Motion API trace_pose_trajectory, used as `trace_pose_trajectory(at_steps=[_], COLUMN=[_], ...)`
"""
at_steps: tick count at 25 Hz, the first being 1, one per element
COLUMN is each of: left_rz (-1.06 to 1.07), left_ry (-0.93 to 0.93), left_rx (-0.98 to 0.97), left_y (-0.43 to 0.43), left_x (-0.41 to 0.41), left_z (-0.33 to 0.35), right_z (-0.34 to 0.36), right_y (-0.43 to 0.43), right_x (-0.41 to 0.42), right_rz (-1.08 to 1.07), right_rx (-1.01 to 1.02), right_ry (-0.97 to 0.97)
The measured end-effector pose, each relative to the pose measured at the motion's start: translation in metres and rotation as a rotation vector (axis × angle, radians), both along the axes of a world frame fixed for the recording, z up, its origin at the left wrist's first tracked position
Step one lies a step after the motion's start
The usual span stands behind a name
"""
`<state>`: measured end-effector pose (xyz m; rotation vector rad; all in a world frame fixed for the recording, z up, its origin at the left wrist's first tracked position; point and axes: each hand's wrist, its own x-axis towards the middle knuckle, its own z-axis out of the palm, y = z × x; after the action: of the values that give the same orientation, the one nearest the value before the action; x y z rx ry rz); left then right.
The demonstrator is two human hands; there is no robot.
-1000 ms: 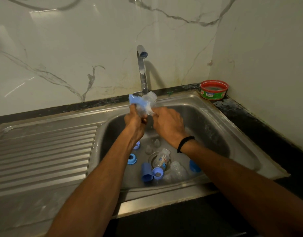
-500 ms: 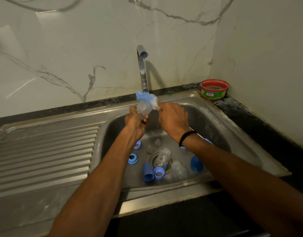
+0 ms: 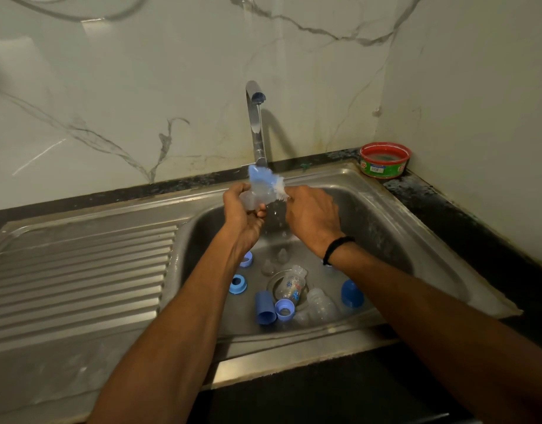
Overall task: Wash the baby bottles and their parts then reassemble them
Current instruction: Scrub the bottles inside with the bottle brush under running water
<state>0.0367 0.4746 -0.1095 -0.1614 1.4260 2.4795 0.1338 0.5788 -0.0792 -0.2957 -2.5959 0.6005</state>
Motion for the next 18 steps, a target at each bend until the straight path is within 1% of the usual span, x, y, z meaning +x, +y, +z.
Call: trace_pose_trajectory(at_steps=[4,7,9,11,13,15,16,18], left_rz=[0.015,0.063,0.095,0.106,0.112,0.129,0.116,0.056], left_ry=[0.022,0.009,-0.014,-0.023,-0.035,-0.056,-0.066,-0.086], left_rx=[0.016,0.01,0.035,0.038,-0.015,-0.02,-0.003,0.003], left_y=[0.002,0.005,0.002,0.002,0.004,0.003,0.004,0.004], left_x=[-0.002,-0.002,-0.003,-0.004,-0.004,-0.006,-0.006,-0.006], left_z=[0.001,-0.001,-0.001,0.0,-0.002,-0.003,-0.003,-0.003], right_z=[0.004,0.0,0.0,0.002,0.002,0.003,0.003,0.002], right_y=[-0.001,-0.006,-0.012,-0.011,-0.005,-0.009,-0.009,-0.003], right_x=[-0.002,-0.001,0.002,0.001,0.0,0.002,0.002,0.0], right_rz=[0.052,0.023,0.091,0.077,0.055,0.113,0.116,0.056], right_rx=[-0.018,-0.003,-0.001,0.002,0.018,0.047,0.053,0.045], right_ry=[-0.013,0.008,-0.032,0.001,0.04,-0.027,-0.033,0.024])
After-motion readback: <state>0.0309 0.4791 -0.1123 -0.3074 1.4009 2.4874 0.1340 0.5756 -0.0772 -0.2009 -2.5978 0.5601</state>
